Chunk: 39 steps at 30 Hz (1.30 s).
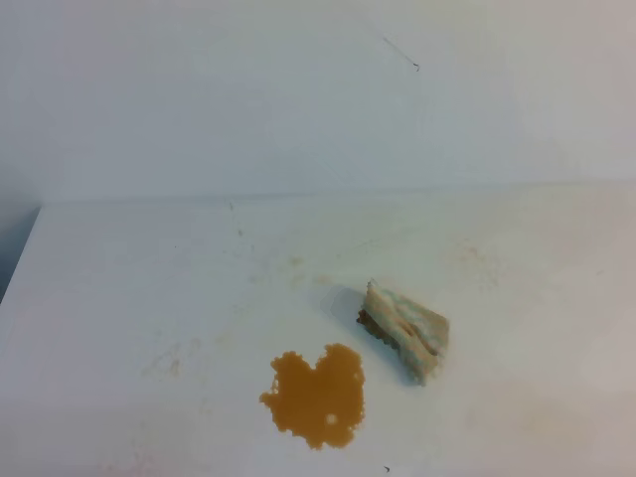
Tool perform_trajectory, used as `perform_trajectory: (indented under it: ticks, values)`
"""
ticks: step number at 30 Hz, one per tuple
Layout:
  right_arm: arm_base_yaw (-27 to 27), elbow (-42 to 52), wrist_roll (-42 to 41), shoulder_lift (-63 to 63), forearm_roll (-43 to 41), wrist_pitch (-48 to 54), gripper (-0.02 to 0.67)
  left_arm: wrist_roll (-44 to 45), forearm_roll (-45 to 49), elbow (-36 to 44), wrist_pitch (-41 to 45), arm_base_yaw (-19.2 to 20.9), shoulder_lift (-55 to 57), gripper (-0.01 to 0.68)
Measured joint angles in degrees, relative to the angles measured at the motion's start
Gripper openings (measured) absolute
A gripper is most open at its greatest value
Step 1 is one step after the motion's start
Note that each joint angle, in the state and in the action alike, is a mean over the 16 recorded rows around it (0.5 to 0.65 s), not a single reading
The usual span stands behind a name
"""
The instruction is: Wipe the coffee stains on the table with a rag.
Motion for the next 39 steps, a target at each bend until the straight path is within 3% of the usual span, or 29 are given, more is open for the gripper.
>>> perform_trajectory:
  ticks: [39]
  values:
    - [0.0,0.03,-0.26,0.0,-3.19,-1.35,-0.002,0.0,0.0,-0.13,0.32,0.0,0.0,-0.004]
